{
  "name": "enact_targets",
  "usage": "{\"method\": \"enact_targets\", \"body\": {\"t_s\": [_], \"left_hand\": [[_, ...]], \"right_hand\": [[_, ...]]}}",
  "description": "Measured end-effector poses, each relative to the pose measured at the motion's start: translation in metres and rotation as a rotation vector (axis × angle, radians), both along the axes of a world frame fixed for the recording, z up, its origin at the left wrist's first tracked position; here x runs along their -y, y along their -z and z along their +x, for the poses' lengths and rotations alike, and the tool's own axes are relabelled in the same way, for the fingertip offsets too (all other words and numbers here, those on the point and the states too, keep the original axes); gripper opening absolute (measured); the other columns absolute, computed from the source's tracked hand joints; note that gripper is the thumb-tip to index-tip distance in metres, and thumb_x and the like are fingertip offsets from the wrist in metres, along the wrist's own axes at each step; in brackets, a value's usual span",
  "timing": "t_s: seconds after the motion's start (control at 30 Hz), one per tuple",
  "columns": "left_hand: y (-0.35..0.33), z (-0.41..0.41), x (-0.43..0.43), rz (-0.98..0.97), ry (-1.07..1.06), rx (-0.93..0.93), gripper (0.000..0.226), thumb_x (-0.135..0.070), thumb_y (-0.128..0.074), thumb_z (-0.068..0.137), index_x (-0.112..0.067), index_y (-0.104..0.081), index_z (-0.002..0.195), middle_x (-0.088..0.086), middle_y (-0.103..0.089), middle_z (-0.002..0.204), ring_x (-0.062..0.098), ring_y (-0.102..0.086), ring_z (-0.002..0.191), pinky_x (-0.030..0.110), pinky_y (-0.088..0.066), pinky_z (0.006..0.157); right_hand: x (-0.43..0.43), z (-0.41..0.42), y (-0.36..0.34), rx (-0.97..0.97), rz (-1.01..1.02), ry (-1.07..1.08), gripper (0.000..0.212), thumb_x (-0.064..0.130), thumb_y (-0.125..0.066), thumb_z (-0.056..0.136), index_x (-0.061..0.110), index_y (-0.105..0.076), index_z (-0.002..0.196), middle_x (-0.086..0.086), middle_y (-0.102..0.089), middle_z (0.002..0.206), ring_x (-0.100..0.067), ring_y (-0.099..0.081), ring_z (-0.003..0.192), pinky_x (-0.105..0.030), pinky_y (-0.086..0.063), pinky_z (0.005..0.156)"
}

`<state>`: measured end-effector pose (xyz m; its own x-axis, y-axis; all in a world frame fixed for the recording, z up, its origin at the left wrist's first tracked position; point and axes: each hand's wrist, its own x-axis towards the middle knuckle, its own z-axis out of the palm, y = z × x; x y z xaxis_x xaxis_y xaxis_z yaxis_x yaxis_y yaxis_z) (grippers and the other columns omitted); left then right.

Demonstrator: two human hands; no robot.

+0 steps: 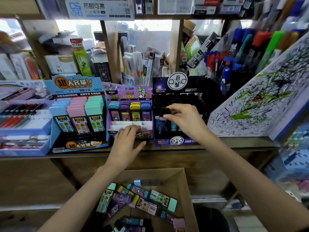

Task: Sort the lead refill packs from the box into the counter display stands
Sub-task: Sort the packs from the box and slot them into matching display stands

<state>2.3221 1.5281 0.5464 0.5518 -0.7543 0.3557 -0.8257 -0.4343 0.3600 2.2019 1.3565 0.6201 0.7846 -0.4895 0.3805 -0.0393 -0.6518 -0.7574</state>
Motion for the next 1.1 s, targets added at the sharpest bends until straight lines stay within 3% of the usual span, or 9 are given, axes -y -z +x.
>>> {"method": "enact_targets", "body": {"t_s": [0.1,0.23,0.43,0.57,0.67,0.77,0.9,1.03,1.1], "left_hand": [[-0.002,0.000,-0.002,0.022,0.003,-0.010,0.050,-0.034,-0.058,0.091,-0.018,-0.041,0.135,0.002,-0.046,0.136,0.022,-0.040,0.128,0.043,-0.029,0.110],[-0.001,0.000,-0.003,0.025,0.006,-0.014,0.051,-0.032,-0.058,0.091,-0.018,-0.040,0.136,0.002,-0.045,0.137,0.022,-0.039,0.130,0.043,-0.028,0.111],[-0.003,0.000,-0.003,0.030,0.011,-0.014,0.049,-0.029,-0.059,0.091,-0.017,-0.041,0.135,0.003,-0.045,0.137,0.023,-0.039,0.130,0.043,-0.027,0.112],[-0.008,-0.007,-0.009,-0.105,0.027,-0.030,0.046,-0.018,-0.060,0.090,-0.010,-0.044,0.133,0.006,-0.047,0.134,0.022,-0.041,0.127,0.039,-0.035,0.109],[-0.007,-0.018,-0.023,-0.216,0.053,-0.004,0.039,-0.011,-0.057,0.091,-0.007,-0.049,0.128,0.007,-0.050,0.127,0.020,-0.044,0.123,0.034,-0.037,0.104],[0.012,-0.026,-0.049,-0.228,0.109,-0.053,0.031,-0.010,-0.056,0.090,-0.009,-0.054,0.121,0.001,-0.052,0.117,0.014,-0.049,0.112,0.028,-0.040,0.096],[0.070,-0.032,-0.095,0.007,0.119,-0.300,0.031,-0.016,-0.060,0.089,-0.015,-0.051,0.119,-0.005,-0.050,0.113,0.011,-0.053,0.106,0.019,-0.038,0.086],[0.139,-0.035,-0.135,0.329,0.105,-0.625,0.054,-0.025,-0.065,0.087,-0.011,-0.042,0.133,0.007,-0.048,0.129,0.019,-0.049,0.119,0.029,-0.040,0.100],[0.165,-0.039,-0.150,0.411,0.120,-0.712,0.063,-0.029,-0.069,0.084,-0.013,-0.038,0.136,0.007,-0.043,0.135,0.019,-0.047,0.122,0.031,-0.039,0.103]], "right_hand": [[0.001,0.004,-0.004,-0.049,-0.014,-0.030,0.019,0.012,-0.070,0.082,0.014,-0.071,0.101,0.011,-0.065,0.080,-0.010,-0.067,0.081,-0.017,-0.052,0.078],[0.004,0.007,0.000,-0.104,-0.059,-0.040,0.020,0.014,-0.069,0.083,0.014,-0.071,0.103,0.001,-0.067,0.088,-0.015,-0.067,0.084,-0.033,-0.054,0.085],[0.000,0.019,0.015,-0.094,0.048,0.085,0.040,0.016,-0.070,0.083,0.003,-0.062,0.120,-0.016,-0.068,0.107,-0.023,-0.065,0.097,-0.039,-0.054,0.086],[-0.004,0.024,0.013,-0.186,-0.118,0.140,0.028,0.024,-0.067,0.086,0.003,-0.069,0.105,-0.012,-0.071,0.092,-0.018,-0.066,0.077,-0.018,-0.053,0.058],[-0.009,0.020,0.008,-0.299,-0.294,0.176,0.035,0.033,-0.062,0.089,0.000,-0.069,0.079,-0.015,-0.069,0.074,-0.023,-0.064,0.067,-0.036,-0.055,0.067],[-0.020,0.004,0.016,-0.318,-0.444,0.228,0.032,0.037,-0.056,0.092,0.007,-0.066,0.085,-0.008,-0.068,0.080,-0.023,-0.063,0.076,-0.039,-0.054,0.071],[-0.046,-0.031,0.052,-0.198,-0.490,0.056,0.020,0.029,-0.055,0.093,0.014,-0.066,0.099,-0.001,-0.066,0.093,-0.017,-0.062,0.083,-0.036,-0.053,0.075],[-0.071,-0.057,0.118,-0.537,-0.364,-0.305,0.024,0.026,-0.057,0.092,0.013,-0.065,0.109,-0.003,-0.065,0.105,-0.015,-0.061,0.094,-0.033,-0.049,0.085],[-0.081,-0.067,0.159,-0.696,-0.224,-0.375,0.025,0.026,-0.060,0.091,0.014,-0.065,0.111,-0.002,-0.066,0.109,-0.013,-0.061,0.096,-0.026,-0.048,0.085]]}}
